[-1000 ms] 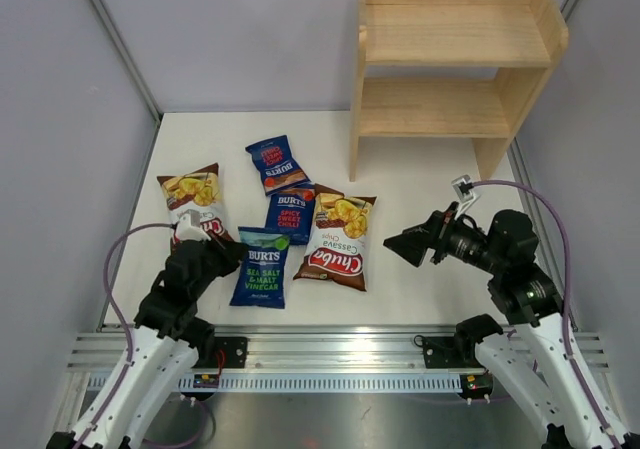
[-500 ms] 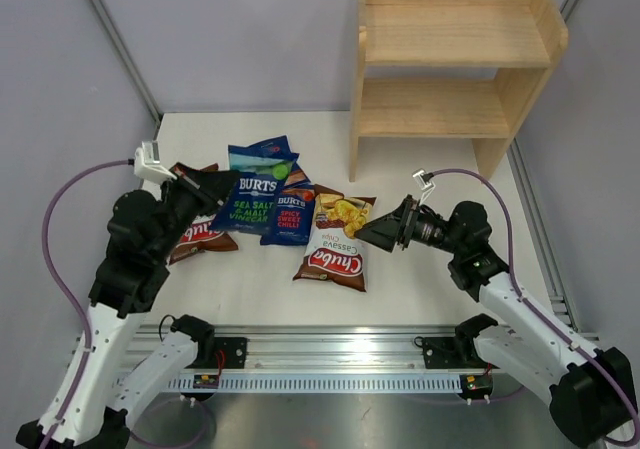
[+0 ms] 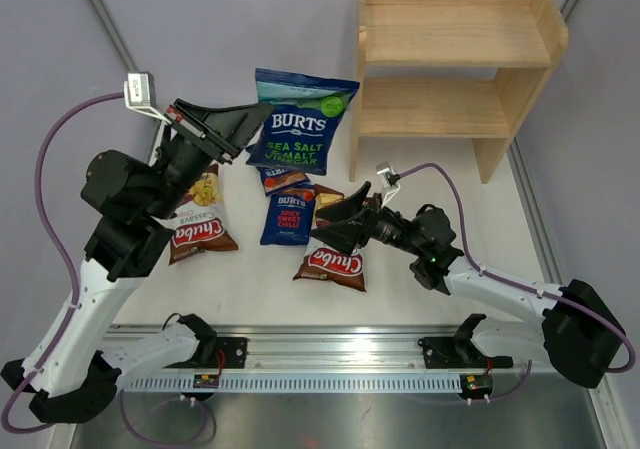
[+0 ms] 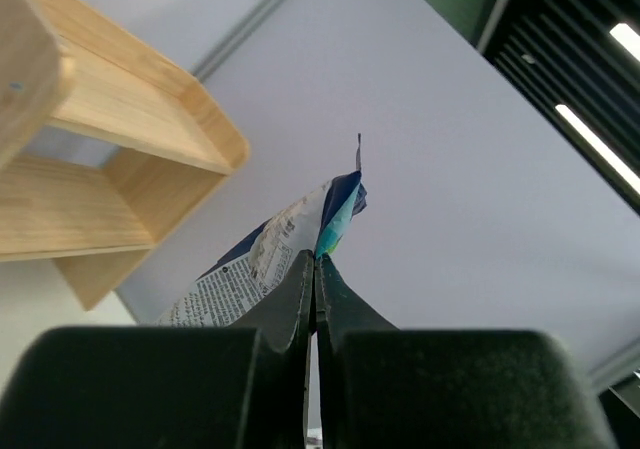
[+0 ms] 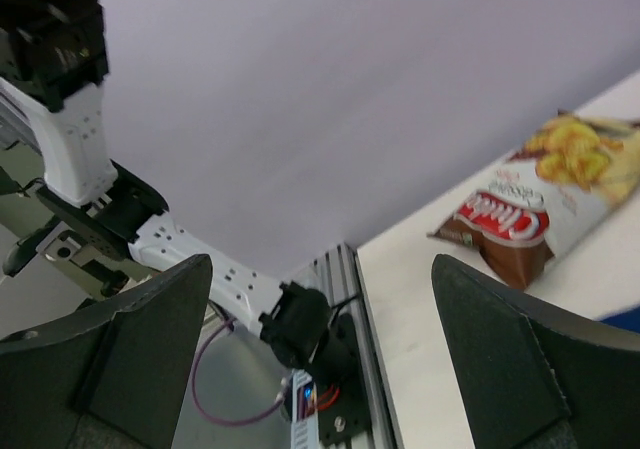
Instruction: Place and organize the chips bags onto the shelf
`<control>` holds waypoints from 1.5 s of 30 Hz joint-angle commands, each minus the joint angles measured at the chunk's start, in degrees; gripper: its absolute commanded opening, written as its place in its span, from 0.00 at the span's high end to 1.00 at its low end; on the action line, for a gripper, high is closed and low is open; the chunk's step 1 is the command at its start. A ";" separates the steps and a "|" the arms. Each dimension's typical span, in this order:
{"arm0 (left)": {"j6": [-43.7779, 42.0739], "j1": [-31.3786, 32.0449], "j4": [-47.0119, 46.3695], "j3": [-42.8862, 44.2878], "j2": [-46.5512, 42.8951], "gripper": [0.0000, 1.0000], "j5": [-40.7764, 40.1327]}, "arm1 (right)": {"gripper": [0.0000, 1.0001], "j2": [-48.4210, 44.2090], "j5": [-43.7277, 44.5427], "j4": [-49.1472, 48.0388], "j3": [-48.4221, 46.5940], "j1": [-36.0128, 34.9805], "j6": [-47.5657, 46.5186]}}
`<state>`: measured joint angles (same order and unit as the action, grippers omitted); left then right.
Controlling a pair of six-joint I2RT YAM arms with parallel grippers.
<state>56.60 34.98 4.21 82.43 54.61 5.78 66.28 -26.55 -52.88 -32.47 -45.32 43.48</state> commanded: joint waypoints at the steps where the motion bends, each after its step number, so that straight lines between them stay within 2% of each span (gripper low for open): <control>1: 2.20 5.26 -9.72 -0.43 0.67 1.00 -5.06 | 0.00 1.92 6.06 -16.10 -4.70 -2.40 -6.12; 6: 3.08 14.21 -15.27 -4.91 1.20 1.00 -13.06 | 0.01 5.43 10.37 -27.67 -5.33 -3.46 -7.45; 10: 2.29 18.45 -17.21 -5.00 3.48 1.00 -17.11 | 0.00 8.07 12.39 -36.67 -3.57 -3.63 -8.41; 17: 1.85 22.06 -19.59 -9.91 2.44 1.00 -24.84 | 0.03 0.97 13.62 -36.50 0.47 -4.69 -14.74; 21: 3.25 22.23 -21.26 -12.55 1.38 1.00 -25.73 | 0.02 -3.96 15.99 -34.58 2.06 -4.69 -17.11; 25: 6.24 22.32 -20.64 -14.23 0.76 1.00 -25.65 | 0.05 -4.41 17.58 -31.85 0.04 -4.69 -16.42; 30: 9.49 22.41 -21.44 -17.04 -0.91 1.00 -25.91 | 0.09 -3.53 20.92 -33.51 -0.49 -4.69 -15.36; 33: 10.02 22.50 -20.12 -18.01 -2.05 1.00 -27.40 | 0.24 -3.79 21.71 -33.87 -0.14 -4.69 -14.75; 34: 10.11 22.50 -19.77 -18.88 -2.66 1.00 -28.36 | 0.32 -3.79 21.80 -33.69 -0.05 -4.69 -14.74; 38: 10.29 22.50 -18.89 -19.50 -3.37 1.00 -29.86 | 0.51 -3.53 20.31 -32.99 -0.23 -4.69 -14.48; 42: 9.85 22.41 -17.75 -19.16 -3.54 1.00 -31.09 | 0.66 -4.05 18.12 -31.06 -1.02 -4.69 -14.48; 45: 7.31 22.41 -13.46 -17.14 -3.72 1.00 -33.19 | 0.75 -5.89 16.71 -27.56 -1.54 -4.69 -14.05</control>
<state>66.15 57.17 -11.14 62.87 52.14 -22.22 62.63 -8.12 -73.63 -31.27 -49.58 30.11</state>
